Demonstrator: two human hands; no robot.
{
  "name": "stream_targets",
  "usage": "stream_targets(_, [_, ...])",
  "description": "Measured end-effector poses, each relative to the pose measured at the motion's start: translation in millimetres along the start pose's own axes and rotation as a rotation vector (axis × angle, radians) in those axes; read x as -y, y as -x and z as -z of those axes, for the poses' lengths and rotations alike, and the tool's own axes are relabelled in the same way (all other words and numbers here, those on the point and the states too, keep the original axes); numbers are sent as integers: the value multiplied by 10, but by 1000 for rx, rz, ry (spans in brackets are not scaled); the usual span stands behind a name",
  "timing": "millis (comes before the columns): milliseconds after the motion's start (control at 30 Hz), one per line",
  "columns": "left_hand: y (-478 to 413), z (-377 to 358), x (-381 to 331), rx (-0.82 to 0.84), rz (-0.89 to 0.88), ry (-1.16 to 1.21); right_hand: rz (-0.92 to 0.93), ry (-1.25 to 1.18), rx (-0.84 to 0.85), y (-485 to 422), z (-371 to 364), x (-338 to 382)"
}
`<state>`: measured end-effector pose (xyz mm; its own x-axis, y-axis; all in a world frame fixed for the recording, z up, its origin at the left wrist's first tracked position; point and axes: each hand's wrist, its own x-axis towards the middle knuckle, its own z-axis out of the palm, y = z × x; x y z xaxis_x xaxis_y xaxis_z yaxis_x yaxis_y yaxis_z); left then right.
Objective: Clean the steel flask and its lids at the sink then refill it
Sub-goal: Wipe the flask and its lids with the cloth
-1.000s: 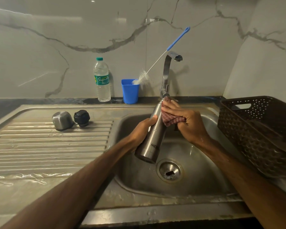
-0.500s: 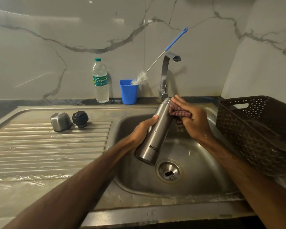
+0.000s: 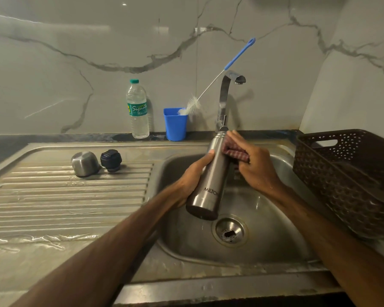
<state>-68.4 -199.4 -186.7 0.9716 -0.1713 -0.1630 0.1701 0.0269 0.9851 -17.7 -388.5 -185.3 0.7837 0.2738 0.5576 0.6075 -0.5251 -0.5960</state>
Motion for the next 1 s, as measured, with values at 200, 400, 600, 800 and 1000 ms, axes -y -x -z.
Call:
stream_targets(200, [-10, -21, 26, -31, -12, 16, -17, -18, 22, 64, 83, 62])
stream_targets(400, [72, 154, -100, -147, -10, 306, 90, -111, 23, 102, 55, 352])
stream_targets(600, [41, 176, -84, -258, -10, 390, -6, -137, 19, 269, 52, 384])
stream_targets(800, [51, 152, -84, -314, 6, 386, -179, -295, 108, 326, -46, 434])
stream_targets(1000, [19, 215, -91, -400, 4, 451, 72, -85, 202, 440, -63, 656])
